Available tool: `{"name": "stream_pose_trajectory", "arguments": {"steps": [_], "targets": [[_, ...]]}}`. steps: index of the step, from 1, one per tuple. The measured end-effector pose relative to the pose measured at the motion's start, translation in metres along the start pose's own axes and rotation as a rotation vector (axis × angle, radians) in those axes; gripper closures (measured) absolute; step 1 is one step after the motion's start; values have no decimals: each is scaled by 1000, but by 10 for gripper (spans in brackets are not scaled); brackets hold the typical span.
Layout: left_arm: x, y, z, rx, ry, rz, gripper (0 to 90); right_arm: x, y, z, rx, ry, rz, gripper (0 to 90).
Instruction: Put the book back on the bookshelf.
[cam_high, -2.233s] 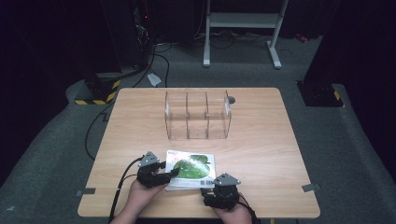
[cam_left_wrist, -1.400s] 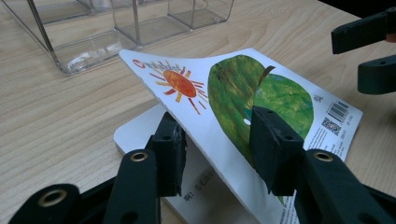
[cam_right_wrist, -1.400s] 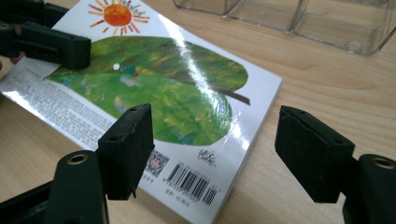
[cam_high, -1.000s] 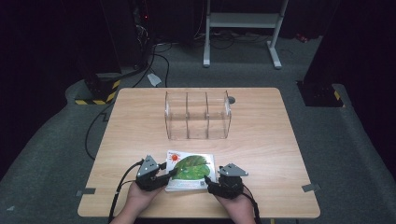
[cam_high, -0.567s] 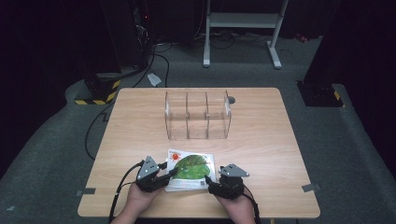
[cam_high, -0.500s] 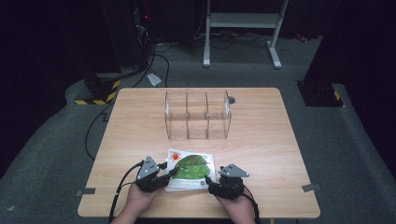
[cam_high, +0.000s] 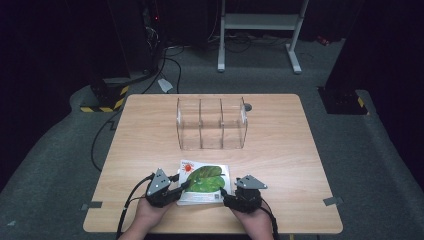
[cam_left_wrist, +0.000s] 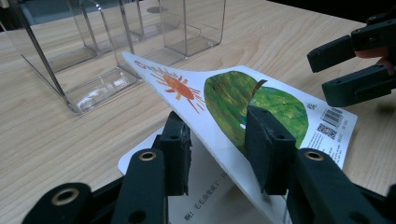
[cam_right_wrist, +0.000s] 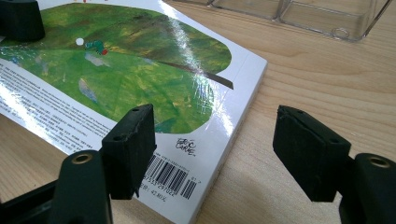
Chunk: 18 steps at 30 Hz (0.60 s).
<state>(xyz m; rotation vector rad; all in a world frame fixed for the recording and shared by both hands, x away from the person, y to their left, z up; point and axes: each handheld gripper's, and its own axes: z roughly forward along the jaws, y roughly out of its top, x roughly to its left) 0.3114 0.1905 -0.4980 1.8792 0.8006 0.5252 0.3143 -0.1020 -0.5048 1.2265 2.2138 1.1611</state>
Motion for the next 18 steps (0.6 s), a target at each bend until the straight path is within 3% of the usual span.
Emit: {"name": "stream_pose_trajectory", "arguments": {"steps": [18], "targets": [[-6, 0, -4, -35, 10, 66, 614, -2, 1, 4, 7, 20, 14, 289]]}}
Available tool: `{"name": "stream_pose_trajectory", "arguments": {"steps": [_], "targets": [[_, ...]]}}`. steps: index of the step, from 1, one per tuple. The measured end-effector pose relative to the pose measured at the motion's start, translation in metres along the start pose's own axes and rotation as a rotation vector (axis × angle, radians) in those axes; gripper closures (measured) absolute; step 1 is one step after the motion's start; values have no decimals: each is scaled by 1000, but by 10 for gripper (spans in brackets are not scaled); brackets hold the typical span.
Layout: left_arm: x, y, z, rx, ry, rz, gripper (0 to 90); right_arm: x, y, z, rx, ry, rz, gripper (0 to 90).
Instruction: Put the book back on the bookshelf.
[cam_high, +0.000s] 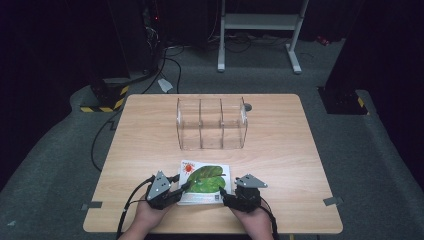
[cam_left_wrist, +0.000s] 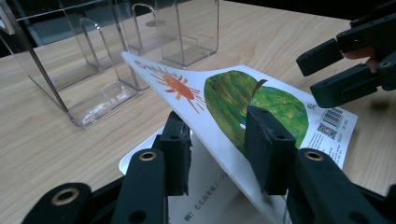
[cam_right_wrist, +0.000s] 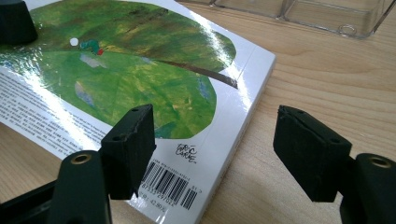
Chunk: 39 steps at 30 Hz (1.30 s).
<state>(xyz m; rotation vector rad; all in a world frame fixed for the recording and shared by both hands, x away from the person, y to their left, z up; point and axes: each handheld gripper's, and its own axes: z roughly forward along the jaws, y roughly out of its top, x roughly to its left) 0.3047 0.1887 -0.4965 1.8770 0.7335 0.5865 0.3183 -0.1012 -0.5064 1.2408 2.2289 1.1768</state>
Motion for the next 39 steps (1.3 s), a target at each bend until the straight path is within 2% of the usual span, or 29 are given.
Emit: {"name": "stream_pose_trajectory", "arguments": {"steps": [7, 14, 21, 25, 31, 33, 39], "targets": [[-3, 0, -3, -23, -1, 28, 617, -1, 0, 6, 5, 30, 8, 270], [-7, 0, -5, -48, 5, 80, 618, -5, 2, 11, 22, 90, 65, 230], [-10, 0, -7, -67, 1, 109, 624, -6, 2, 10, 10, 113, 78, 208], [-11, 0, -8, -70, 2, 135, 625, -8, 1, 15, 28, 139, 100, 175], [-11, 0, -8, -75, 0, 140, 626, -11, 2, 18, 33, 157, 110, 149], [-11, 0, -8, -78, -1, 144, 626, -12, 2, 19, 44, 170, 135, 138], [-12, 0, -10, -88, -4, 155, 628, -15, 1, 21, 45, 193, 150, 123]]}}
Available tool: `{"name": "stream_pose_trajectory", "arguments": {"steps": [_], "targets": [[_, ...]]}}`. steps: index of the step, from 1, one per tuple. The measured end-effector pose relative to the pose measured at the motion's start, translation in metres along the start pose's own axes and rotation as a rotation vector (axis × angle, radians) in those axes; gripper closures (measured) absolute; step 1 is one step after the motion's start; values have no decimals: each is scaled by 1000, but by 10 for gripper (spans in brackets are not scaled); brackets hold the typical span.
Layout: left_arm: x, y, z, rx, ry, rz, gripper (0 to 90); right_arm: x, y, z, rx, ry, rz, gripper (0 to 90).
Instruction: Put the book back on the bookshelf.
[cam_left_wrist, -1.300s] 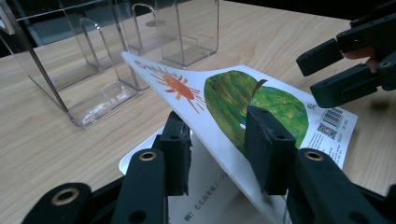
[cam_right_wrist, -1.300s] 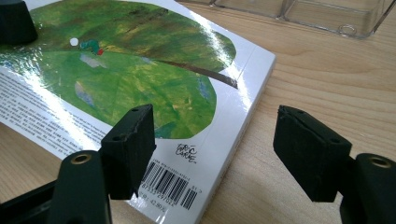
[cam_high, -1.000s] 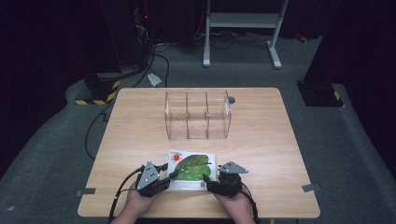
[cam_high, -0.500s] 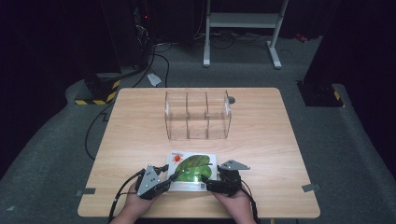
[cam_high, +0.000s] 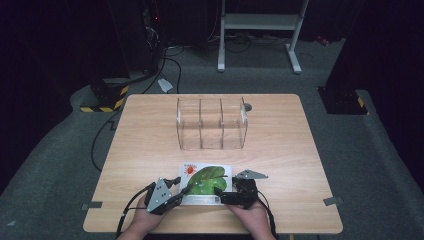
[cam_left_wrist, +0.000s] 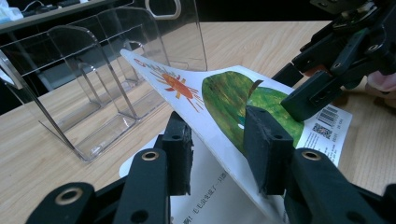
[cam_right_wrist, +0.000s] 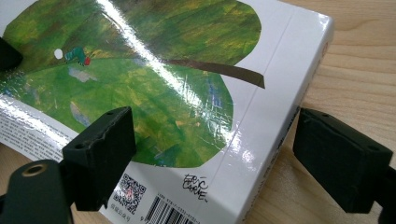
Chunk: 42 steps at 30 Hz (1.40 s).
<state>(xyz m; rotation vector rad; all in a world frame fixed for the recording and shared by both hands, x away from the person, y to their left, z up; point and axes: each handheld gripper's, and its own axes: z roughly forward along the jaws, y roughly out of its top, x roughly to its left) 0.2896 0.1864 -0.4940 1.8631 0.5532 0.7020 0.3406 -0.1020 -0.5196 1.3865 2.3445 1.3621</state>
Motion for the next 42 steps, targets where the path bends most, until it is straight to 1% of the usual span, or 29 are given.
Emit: {"name": "stream_pose_trajectory", "arguments": {"steps": [3, 8, 12, 15, 17, 18, 20, 21, 22, 23, 24, 25, 26, 27, 29, 31, 32, 36, 41, 42], "targets": [[0, 0, -1, -2, -3, 2, 630, -2, 1, 1, 2, 11, 13, 102], [0, 0, -2, -7, -7, 8, 632, -4, 1, 3, 10, 36, 41, 95], [0, -1, -2, -7, -11, 7, 634, -5, 1, 4, 12, 48, 34, 94], [1, -2, -1, -3, -10, 5, 635, -4, 1, 6, 26, 54, 38, 91], [1, -2, -1, -1, -8, 2, 635, -3, 1, 7, 34, 63, 32, 98], [0, -2, -1, 3, -8, 4, 635, -2, 1, 7, 33, 68, 20, 95], [1, -2, -2, 9, -10, -5, 635, 0, 2, 7, 35, 58, 17, 103], [2, -2, -1, 16, -15, -20, 635, 0, 2, 6, 31, 55, 14, 118], [3, -3, 0, 31, -21, -44, 637, 0, 2, 5, 28, 48, 11, 139], [5, -4, 1, 45, -30, -68, 640, 0, 2, 4, 24, 37, -3, 155], [6, -5, 2, 44, -32, -80, 644, 1, 1, 2, 23, 23, -6, 170], [6, -5, 2, 54, -37, -86, 646, 2, 1, 1, 20, 16, -8, 182], [8, -5, 3, 59, -39, -107, 647, 3, 1, 0, 14, 7, -18, 193], [8, -5, 3, 59, -39, -107, 648, 3, 1, 0, 14, 7, -18, 193], [9, -4, 4, 63, -35, -120, 649, 4, 1, -4, -10, -9, -27, 231], [10, -4, 4, 68, -39, -149, 653, 5, 1, -5, -26, -20, -36, 248], [11, -4, 5, 71, -39, -158, 655, 6, 1, -6, -34, -26, -40, 256], [12, -4, 6, 73, -31, -178, 657, 7, 1, -9, -55, -52, -65, 274], [12, -4, 8, 80, -19, -180, 658, 9, 2, -13, -86, -74, -67, 294], [12, -4, 9, 80, -17, -179, 658, 9, 2, -14, -93, -79, -77, 301]]}}
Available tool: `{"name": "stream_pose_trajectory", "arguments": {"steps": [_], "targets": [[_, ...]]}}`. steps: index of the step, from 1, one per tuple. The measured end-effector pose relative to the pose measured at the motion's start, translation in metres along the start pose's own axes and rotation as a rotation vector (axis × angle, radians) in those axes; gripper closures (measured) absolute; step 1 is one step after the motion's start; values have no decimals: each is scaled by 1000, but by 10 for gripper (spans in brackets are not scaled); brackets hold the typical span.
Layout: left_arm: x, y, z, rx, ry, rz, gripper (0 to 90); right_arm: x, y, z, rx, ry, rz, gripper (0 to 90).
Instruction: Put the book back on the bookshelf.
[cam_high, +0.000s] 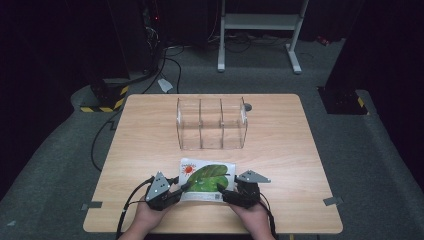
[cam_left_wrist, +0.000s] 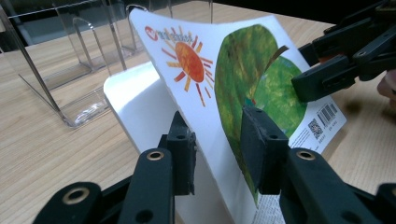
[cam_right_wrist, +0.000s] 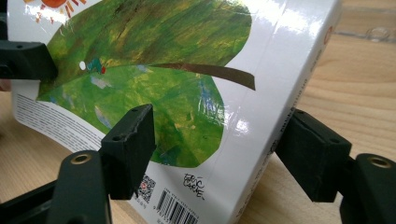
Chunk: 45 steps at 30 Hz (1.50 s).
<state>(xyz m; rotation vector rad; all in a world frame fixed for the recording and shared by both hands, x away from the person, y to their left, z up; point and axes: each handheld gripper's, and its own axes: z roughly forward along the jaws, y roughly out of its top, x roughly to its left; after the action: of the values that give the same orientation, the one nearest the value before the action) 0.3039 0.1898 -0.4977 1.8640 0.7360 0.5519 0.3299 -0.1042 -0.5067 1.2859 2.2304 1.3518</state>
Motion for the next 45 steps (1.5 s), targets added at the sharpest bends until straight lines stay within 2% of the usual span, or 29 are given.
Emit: {"name": "stream_pose_trajectory", "arguments": {"steps": [5, 13, 21, 24, 26, 33, 40, 45], "targets": [[-1, -1, 2, 9, 20, 6, 669, 1, 3, -8, -60, -27, -25, 331], [-3, -2, 8, 42, 61, 25, 689, 4, 6, -15, -115, -54, -54, 356], [-6, -3, 12, 52, 75, 40, 683, 4, 6, -17, -125, -68, -63, 360], [-9, -4, 14, 69, 85, 77, 681, 4, 5, -19, -131, -80, -75, 361], [-11, -4, 16, 74, 86, 84, 681, 3, 5, -20, -134, -84, -81, 363], [-12, -5, 15, 84, 82, 94, 675, 4, 2, -24, -142, -80, -89, 374], [-15, -6, 12, 99, 91, 129, 663, 2, -1, -28, -145, -68, -102, 383], [-14, -6, 8, 84, 106, 115, 646, 1, -2, -29, -143, -62, -99, 372]]}}
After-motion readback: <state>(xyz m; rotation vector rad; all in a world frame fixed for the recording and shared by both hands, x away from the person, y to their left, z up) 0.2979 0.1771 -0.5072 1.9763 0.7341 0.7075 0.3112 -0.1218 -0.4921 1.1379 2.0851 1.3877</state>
